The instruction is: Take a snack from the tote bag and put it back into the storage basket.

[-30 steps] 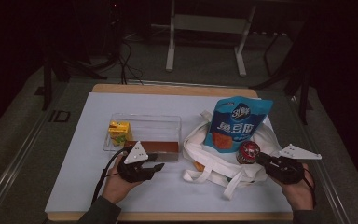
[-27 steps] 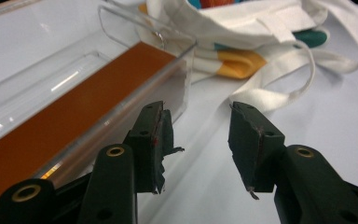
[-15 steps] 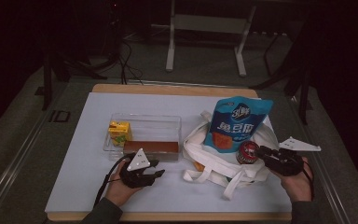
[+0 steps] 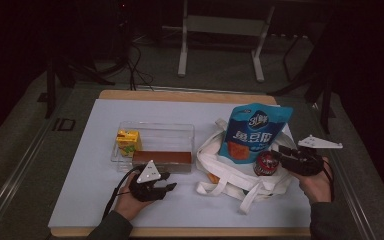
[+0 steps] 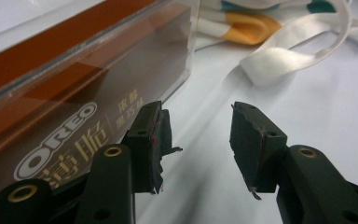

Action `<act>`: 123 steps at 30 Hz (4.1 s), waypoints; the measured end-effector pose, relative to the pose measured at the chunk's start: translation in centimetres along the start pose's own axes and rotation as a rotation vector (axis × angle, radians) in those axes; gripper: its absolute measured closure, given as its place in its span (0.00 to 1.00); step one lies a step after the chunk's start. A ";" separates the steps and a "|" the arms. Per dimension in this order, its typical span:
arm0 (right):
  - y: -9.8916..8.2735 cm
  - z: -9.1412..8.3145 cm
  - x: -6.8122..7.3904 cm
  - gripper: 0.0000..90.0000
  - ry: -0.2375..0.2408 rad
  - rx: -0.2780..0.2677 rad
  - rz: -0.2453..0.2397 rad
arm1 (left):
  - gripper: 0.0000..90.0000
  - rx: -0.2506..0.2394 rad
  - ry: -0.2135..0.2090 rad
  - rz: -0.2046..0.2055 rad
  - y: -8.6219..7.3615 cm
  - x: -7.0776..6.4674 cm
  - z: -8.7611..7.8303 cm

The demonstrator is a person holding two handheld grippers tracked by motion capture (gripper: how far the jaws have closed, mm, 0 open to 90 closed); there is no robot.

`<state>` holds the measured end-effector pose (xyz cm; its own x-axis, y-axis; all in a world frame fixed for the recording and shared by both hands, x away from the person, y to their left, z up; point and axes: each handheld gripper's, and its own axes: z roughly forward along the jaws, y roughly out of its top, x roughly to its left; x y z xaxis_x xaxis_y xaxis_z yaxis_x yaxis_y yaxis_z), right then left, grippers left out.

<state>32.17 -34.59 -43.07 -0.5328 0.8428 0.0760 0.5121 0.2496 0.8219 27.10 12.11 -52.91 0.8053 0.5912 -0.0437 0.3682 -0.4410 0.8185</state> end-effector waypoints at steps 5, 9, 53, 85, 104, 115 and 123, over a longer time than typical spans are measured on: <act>0.9 0.4 -0.6 0.56 0.006 -0.001 0.018 | 0.60 0.009 -0.014 0.013 -0.1 -0.3 0.4; 1.6 0.7 -0.9 0.49 0.009 -0.009 0.026 | 0.60 0.012 -0.019 0.016 -0.1 -0.3 0.6; 3.6 4.7 -2.3 0.95 0.286 -0.105 0.077 | 0.59 0.053 -0.011 0.038 -0.4 -0.3 1.2; 7.9 2.2 0.1 0.99 0.348 -0.165 0.080 | 0.59 0.057 -0.008 0.045 -0.4 -0.4 1.3; 9.9 0.6 3.3 0.99 0.401 -0.191 0.068 | 0.58 0.055 -0.010 0.044 -0.4 -0.4 1.2; 11.1 0.0 5.4 0.99 0.440 -0.196 0.041 | 0.58 0.053 -0.012 0.044 -0.4 -0.4 1.2; 11.9 0.2 6.5 0.99 0.474 -0.205 0.043 | 0.58 0.041 -0.013 0.039 -0.5 -0.4 1.1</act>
<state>34.91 -26.05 -32.94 -0.7852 0.5296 0.3210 0.4233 0.0805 0.9024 27.15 11.33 -53.94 0.8255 0.5641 -0.0199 0.3548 -0.4910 0.7956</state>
